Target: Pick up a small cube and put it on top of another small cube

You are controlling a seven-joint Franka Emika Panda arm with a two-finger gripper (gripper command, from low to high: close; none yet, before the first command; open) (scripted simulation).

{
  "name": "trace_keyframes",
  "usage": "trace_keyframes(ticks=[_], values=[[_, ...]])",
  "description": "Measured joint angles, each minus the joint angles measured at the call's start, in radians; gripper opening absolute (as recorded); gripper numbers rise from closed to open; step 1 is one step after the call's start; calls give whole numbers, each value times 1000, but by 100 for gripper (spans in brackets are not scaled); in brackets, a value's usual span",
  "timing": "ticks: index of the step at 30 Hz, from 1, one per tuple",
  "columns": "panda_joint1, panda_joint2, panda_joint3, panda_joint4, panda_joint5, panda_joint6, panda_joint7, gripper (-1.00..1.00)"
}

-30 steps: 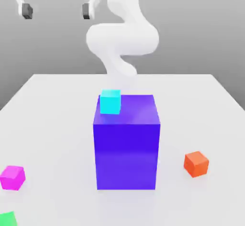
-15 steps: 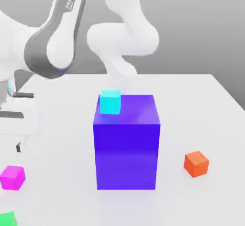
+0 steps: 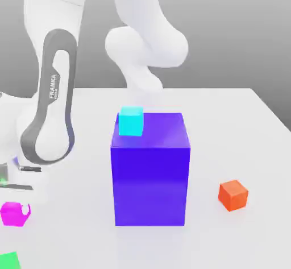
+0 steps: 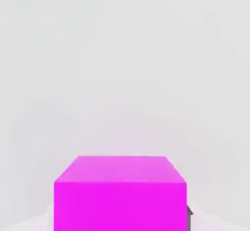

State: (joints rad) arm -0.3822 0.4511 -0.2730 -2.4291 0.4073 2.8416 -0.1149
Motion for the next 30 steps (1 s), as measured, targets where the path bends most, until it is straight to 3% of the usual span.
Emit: trace_keyframes(ticks=[6, 22, 26, 27, 30], values=[[80, -158, -100, -23, -149, -129, 70, -100], [77, -79, 76, 313, -290, -365, -551, -100], [63, 20, 113, 353, -279, -306, -629, -100], [59, 48, 119, 356, -273, -281, -636, 100], [59, 48, 119, 356, -273, -281, -636, 100]])
